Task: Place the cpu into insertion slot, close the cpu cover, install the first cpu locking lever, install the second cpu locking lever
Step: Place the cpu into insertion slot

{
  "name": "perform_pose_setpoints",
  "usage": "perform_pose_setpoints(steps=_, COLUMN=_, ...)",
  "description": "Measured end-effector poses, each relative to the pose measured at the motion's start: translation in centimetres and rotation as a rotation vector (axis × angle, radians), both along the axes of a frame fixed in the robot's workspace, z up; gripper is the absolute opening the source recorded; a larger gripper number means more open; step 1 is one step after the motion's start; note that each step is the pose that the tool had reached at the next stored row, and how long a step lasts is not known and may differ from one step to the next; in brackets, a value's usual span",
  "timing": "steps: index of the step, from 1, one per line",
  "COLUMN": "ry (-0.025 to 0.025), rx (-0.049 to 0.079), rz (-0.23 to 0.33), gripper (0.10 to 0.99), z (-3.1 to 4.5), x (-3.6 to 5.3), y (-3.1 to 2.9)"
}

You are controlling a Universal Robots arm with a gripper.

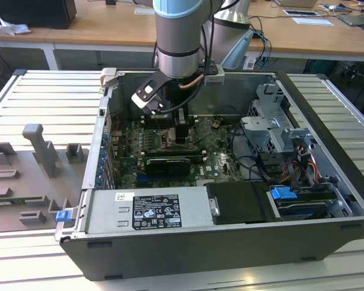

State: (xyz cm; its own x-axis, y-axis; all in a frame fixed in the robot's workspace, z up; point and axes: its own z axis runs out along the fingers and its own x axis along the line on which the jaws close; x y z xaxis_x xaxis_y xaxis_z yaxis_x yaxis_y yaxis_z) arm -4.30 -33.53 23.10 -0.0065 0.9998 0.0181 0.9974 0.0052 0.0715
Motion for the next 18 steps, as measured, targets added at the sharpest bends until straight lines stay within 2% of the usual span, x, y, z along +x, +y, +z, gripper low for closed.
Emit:
perform_pose_setpoints(steps=10, ry=0.0001, rx=0.000, rz=0.000, gripper=0.541, z=-1.42, x=-0.10, y=0.75)
perform_pose_setpoints(steps=14, ry=0.0001, rx=0.000, rz=-0.006, gripper=0.541, z=-1.91, x=-0.09, y=1.35)
perform_pose_setpoints(steps=18, ry=0.0000, rx=0.000, rz=-0.016, gripper=0.541, z=-2.27, x=-0.09, y=1.48)
